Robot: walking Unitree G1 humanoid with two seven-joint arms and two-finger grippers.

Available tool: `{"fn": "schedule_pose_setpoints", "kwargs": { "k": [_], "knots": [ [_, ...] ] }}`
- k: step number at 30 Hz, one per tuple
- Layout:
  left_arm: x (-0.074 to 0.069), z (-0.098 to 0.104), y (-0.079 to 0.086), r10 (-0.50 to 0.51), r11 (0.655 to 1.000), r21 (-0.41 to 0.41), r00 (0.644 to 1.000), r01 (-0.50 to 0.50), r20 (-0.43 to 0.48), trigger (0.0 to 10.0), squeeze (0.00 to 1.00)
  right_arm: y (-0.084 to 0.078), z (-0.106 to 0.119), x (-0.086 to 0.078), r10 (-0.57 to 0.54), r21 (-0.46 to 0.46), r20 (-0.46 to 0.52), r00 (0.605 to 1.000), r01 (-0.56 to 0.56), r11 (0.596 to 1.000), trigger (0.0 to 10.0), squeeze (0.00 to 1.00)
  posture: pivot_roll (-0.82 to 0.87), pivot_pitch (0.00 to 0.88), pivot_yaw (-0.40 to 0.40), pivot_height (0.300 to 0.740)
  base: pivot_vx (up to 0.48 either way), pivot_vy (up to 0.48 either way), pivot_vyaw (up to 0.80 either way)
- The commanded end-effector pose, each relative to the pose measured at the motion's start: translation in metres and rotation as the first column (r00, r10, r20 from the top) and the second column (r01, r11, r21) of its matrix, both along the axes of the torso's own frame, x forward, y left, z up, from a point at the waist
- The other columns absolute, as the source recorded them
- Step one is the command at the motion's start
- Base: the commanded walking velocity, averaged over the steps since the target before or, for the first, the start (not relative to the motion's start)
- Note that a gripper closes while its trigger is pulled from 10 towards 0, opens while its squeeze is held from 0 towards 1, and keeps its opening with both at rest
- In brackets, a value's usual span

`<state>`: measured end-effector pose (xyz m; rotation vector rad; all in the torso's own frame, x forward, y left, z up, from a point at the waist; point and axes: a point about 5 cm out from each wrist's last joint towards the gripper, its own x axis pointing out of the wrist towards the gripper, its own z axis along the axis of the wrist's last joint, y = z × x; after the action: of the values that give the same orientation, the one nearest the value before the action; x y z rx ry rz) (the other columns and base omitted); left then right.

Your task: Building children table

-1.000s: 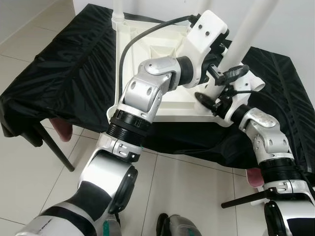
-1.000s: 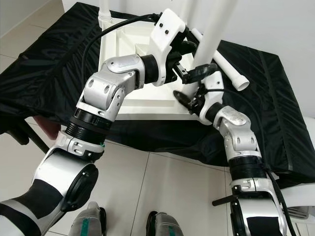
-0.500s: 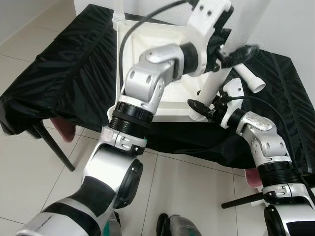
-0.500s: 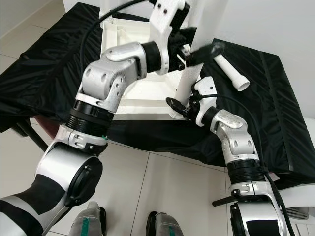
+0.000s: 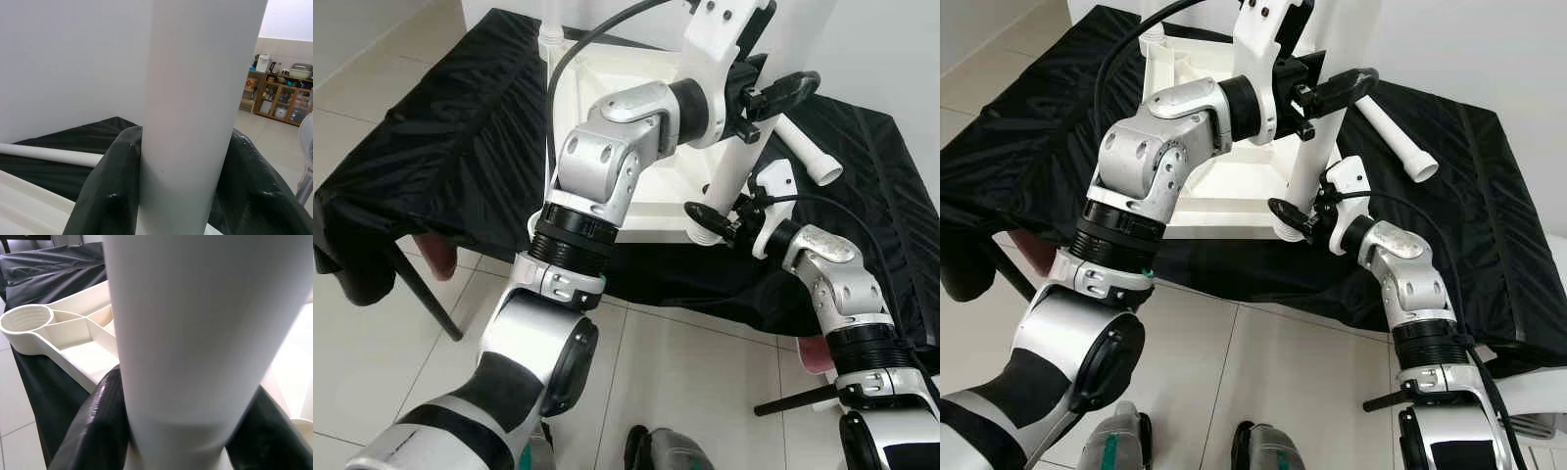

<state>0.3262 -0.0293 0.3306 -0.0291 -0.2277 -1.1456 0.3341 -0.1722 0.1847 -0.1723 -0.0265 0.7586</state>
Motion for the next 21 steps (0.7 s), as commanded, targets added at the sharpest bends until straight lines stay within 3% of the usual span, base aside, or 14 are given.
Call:
{"fn": "schedule_pose_setpoints", "kwargs": {
  "k": [1,10,11,21],
  "knots": [
    [-0.004,-0.002,-0.008,0.015,1.000,0.006,1.000,-0.015,-0.013,10.0,0.00,-0.005,0.005,0.001,-0.034,0.035,-0.004,0.999,0.034,0.999,10.0,1.00,0.06,0.030,-0.098,0.740,0.000,0.000,0.00],
    [0.000,0.002,-0.001,0.157,0.987,0.025,0.986,-0.159,0.056,10.0,0.00,-0.004,0.017,0.006,-0.210,0.115,0.060,0.976,0.203,0.973,10.0,0.97,0.08,0.050,-0.110,0.740,0.000,0.000,0.00],
    [0.000,0.004,0.000,0.176,0.984,0.014,0.983,-0.177,0.059,10.0,0.00,0.000,0.017,0.005,-0.230,0.130,0.066,0.971,0.220,0.967,10.0,0.00,0.08,0.052,-0.110,0.740,0.000,0.000,0.00],
    [-0.002,0.010,0.005,0.235,0.972,-0.012,0.969,-0.235,0.081,10.0,0.00,0.018,0.014,0.001,-0.421,0.210,0.052,0.906,0.402,0.891,10.0,0.00,0.08,0.069,-0.119,0.740,0.000,0.000,0.00]
  ]
}}
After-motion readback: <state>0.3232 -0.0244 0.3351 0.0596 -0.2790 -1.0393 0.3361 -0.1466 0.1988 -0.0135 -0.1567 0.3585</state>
